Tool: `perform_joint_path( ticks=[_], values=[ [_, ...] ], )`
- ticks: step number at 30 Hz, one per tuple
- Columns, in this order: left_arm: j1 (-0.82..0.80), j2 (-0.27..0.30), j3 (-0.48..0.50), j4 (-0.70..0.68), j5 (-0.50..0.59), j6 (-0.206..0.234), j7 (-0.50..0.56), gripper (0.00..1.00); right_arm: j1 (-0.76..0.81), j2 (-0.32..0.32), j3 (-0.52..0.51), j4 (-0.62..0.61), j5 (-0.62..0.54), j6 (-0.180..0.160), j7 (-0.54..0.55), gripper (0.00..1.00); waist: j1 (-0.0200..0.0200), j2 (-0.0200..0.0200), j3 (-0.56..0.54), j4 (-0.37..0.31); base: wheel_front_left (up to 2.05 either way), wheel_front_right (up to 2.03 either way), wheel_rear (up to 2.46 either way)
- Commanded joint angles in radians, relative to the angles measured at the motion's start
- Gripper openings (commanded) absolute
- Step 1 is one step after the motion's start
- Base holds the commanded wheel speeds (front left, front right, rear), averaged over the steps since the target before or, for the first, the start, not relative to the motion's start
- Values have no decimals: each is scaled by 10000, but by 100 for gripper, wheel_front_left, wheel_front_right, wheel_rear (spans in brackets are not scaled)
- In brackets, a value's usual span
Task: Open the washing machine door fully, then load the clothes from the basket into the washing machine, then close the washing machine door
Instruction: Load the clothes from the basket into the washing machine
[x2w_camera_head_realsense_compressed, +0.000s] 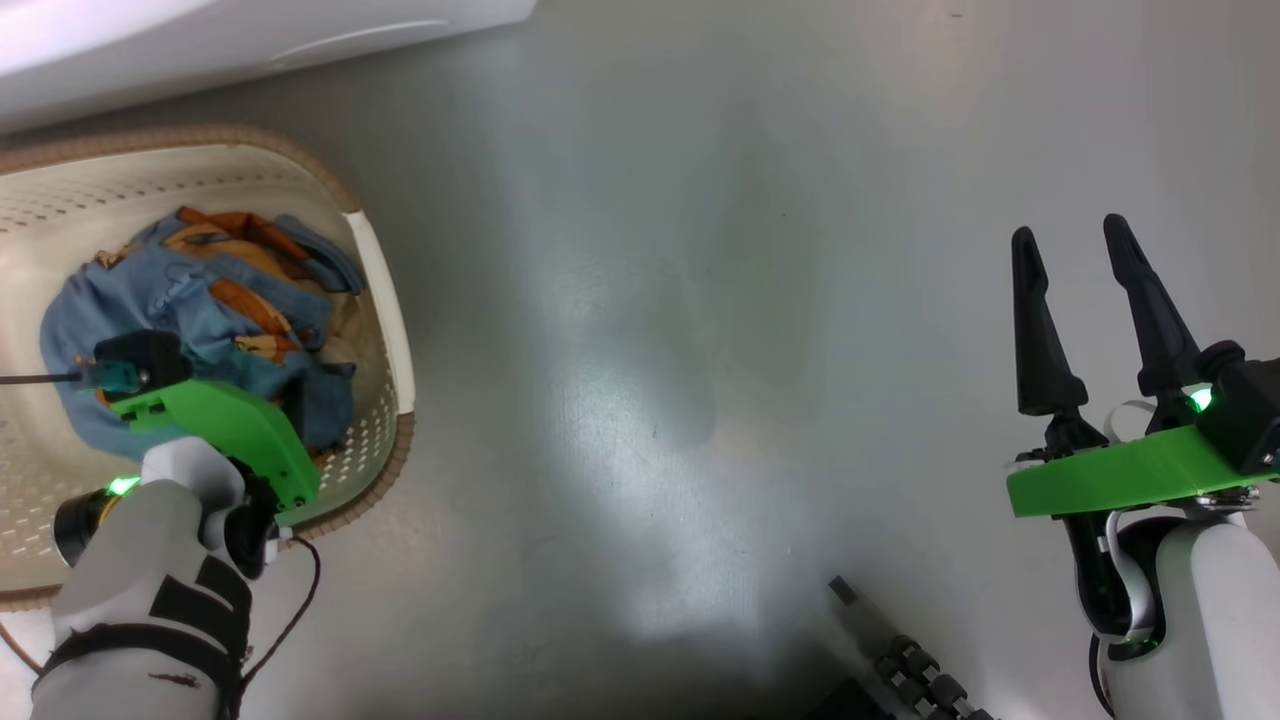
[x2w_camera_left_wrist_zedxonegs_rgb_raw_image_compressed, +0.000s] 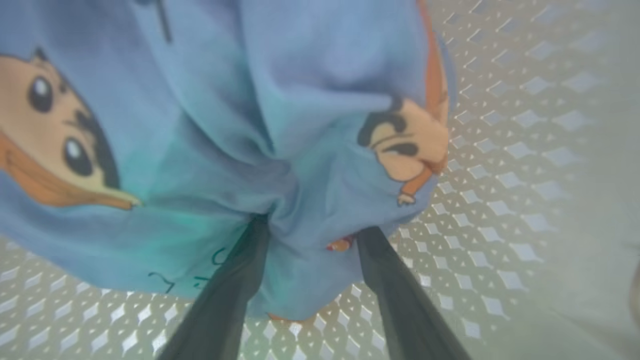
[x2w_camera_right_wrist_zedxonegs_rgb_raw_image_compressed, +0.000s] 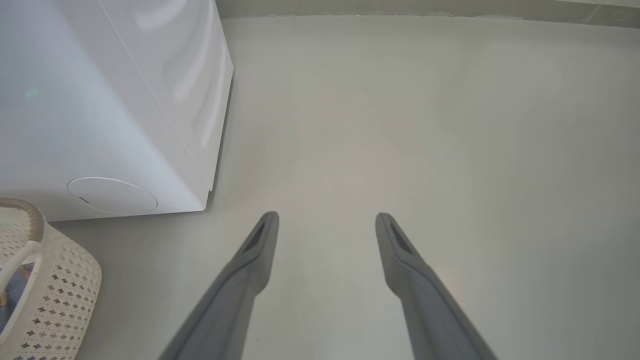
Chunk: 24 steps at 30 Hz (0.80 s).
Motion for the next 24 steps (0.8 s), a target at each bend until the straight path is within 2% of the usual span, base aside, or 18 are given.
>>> perform_joint_path(
  ticks=[1, 2, 16, 24],
  values=[
    [138, 377, 211, -23, -118, 93, -68, 17, 82, -100, 177, -159, 47, 44, -103, 100, -1, -1, 31, -33, 0, 0, 0],
    [142, 371, 222, -22, -141, 105, -104, 0, 73, -100, 164, -140, 50, 44, -110, 100, -1, -1, 26, -26, 0, 0, 0],
    [552, 90, 311, -15, -389, -255, -1723, 0, 41, -100, -99, -20, -122, 44, -74, 100, -1, -1, -631, 481, 0, 0, 0],
    [1066, -44, 65, -16, -190, -467, -3029, 0, 167, -100, -202, 163, -232, 44, 2, 100, -1, -1, -1621, 800, 0, 0, 0]
  ],
)
